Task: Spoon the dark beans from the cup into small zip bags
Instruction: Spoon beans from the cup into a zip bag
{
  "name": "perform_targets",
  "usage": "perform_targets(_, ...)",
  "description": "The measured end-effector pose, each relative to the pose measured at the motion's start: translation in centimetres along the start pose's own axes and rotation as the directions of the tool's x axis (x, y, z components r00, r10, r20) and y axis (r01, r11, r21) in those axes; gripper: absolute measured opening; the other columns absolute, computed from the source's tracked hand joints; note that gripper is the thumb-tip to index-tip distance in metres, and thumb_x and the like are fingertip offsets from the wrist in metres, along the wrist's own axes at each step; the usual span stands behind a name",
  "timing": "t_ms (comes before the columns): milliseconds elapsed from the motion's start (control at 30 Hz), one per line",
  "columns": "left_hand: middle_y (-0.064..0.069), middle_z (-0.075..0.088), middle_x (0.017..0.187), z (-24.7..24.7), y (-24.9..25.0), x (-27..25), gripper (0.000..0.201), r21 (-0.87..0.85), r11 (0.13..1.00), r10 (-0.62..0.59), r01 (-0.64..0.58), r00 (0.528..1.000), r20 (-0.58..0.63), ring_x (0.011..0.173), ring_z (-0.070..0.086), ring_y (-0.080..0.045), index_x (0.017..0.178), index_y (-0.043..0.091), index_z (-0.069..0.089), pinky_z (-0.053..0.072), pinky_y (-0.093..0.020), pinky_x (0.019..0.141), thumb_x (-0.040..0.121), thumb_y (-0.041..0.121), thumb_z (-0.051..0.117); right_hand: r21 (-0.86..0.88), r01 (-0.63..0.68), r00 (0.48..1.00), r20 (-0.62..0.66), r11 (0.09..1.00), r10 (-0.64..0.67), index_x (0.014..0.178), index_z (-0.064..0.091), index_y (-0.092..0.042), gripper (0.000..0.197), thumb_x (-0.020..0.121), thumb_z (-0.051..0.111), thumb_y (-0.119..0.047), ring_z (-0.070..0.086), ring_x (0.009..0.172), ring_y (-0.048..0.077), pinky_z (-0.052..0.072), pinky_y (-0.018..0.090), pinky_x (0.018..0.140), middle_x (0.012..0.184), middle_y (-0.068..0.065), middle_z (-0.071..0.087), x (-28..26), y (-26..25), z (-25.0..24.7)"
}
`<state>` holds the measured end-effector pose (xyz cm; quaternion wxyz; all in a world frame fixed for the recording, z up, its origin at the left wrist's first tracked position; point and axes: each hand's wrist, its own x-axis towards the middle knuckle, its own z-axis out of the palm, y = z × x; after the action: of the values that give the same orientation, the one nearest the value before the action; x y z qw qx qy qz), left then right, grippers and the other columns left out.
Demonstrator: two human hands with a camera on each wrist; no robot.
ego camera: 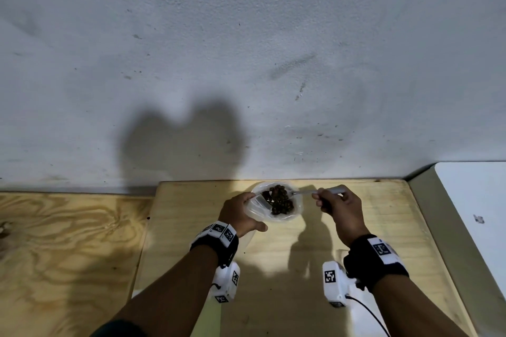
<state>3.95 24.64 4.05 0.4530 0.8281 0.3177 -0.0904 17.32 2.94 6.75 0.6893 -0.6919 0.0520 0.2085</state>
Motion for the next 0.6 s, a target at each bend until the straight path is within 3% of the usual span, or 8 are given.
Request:
perform_targets(133,0.004,0.057,0.134,0.3,0.1,-0.4,0.096,-0.008,1.000,-0.008,0.008,1.000,-0.014,0.121,0.053,-0.015,0.135,0.023,0.054,0.045,-0.026,0.100,0.049,0.031,0.095,-0.143,0.108,0.990,0.110,0.984,-0.093,0.082,0.060,0.008,0.010,0.087,0.067,0.004,0.058,0.055,0.019,0.043,0.028,0.053,0.072,0.021,0.072,-0.4,-1.2,1.2)
perform_targets(200,0.004,0.058,0.134,0.3,0.2,-0.5,0.096,-0.015,1.000,-0.010,0.010,1.000,-0.017,0.121,0.054,-0.015,0.135,0.023,0.054,0.045,-0.026,0.100,0.049,0.030,0.096,-0.244,0.168,0.978,0.164,0.955,-0.130,0.077,0.056,0.002,0.015,0.085,0.068,0.004,0.061,0.053,0.020,0.044,0.029,0.053,0.072,0.021,0.072,-0.3,-1.3,2.1)
perform_targets(267,0.003,0.059,0.133,0.2,0.3,-0.6,0.096,-0.019,1.000,-0.012,0.012,1.000,-0.016,0.120,0.055,-0.016,0.135,0.022,0.055,0.045,-0.026,0.099,0.049,0.031,0.096,-0.330,0.231,0.962,0.221,0.915,-0.164,0.074,0.054,-0.005,0.020,0.083,0.071,-0.001,0.067,0.061,0.027,0.051,0.037,0.057,0.074,0.021,0.072,-0.2,-1.1,2.9)
perform_targets(333,0.003,0.061,0.132,0.2,0.4,-0.5,0.096,-0.020,1.000,-0.015,0.015,1.000,-0.014,0.119,0.056,-0.015,0.135,0.022,0.055,0.046,-0.025,0.098,0.048,0.033,0.096,-0.396,0.297,0.940,0.280,0.869,-0.194,0.070,0.053,-0.019,0.026,0.081,0.074,-0.007,0.067,0.069,0.031,0.054,0.043,0.064,0.072,0.012,0.071,-0.2,-1.1,3.6)
perform_targets(367,0.003,0.061,0.131,0.1,0.4,-0.5,0.096,-0.019,1.000,-0.015,0.014,1.000,-0.013,0.118,0.057,-0.015,0.134,0.022,0.056,0.046,-0.024,0.097,0.047,0.034,0.096,-0.418,0.337,0.924,0.318,0.844,-0.211,0.069,0.052,-0.022,0.029,0.082,0.075,-0.010,0.066,0.069,0.029,0.053,0.041,0.064,0.070,0.008,0.069,-0.3,-1.3,3.8)
perform_targets(500,0.003,0.064,0.128,0.0,0.5,-0.3,0.098,-0.015,1.000,-0.014,0.013,1.000,-0.020,0.113,0.060,-0.016,0.133,0.023,0.057,0.050,-0.028,0.095,0.045,0.038,0.095,-0.426,0.493,0.839,0.465,0.759,-0.284,0.073,0.051,-0.015,0.026,0.087,0.073,-0.013,0.052,0.058,0.012,0.044,0.031,0.057,0.067,0.008,0.063,-1.1,-2.6,4.5)
perform_targets(600,0.004,0.065,0.124,-0.1,0.4,-0.2,0.095,-0.029,0.999,-0.021,0.020,0.999,-0.025,0.108,0.062,-0.015,0.132,0.023,0.057,0.051,-0.026,0.092,0.046,0.036,0.096,-0.400,0.457,0.871,0.381,0.795,-0.309,0.072,0.051,-0.013,0.027,0.085,0.075,-0.008,0.054,0.059,0.014,0.045,0.032,0.058,0.069,0.008,0.065,-0.7,-2.9,3.6)
